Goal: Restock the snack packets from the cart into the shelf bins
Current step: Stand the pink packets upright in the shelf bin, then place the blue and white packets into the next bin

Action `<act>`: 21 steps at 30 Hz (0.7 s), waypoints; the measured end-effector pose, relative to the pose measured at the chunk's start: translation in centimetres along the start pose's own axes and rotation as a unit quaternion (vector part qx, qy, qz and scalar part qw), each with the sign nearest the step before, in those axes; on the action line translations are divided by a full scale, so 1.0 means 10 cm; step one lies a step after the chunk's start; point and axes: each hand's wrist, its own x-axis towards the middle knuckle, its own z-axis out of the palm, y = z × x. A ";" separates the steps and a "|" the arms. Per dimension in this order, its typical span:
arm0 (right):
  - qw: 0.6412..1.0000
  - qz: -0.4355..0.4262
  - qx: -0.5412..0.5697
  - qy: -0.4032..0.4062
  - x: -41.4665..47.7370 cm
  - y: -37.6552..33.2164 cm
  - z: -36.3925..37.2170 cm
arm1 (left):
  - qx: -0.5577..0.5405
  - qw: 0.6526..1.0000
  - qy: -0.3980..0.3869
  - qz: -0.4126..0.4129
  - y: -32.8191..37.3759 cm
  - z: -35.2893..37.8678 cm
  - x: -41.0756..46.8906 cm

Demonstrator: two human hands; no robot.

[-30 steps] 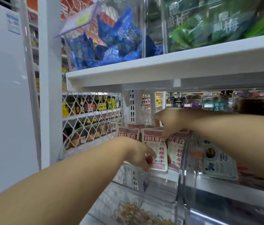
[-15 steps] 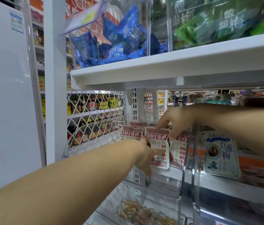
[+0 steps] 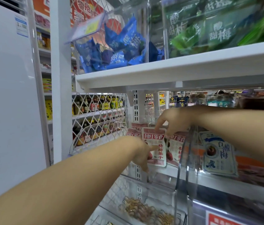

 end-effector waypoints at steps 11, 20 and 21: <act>0.982 -0.071 0.120 0.125 -0.73 -0.78 -0.08 | -0.272 0.931 0.241 -0.003 -0.21 0.16 -0.99; 0.943 -0.139 0.175 0.245 -1.60 -1.80 0.30 | -0.424 0.825 0.367 -0.073 0.04 1.02 -2.42; 0.937 -0.147 0.196 0.249 -1.69 -1.92 0.39 | -0.436 0.820 0.362 -0.079 0.08 1.15 -2.56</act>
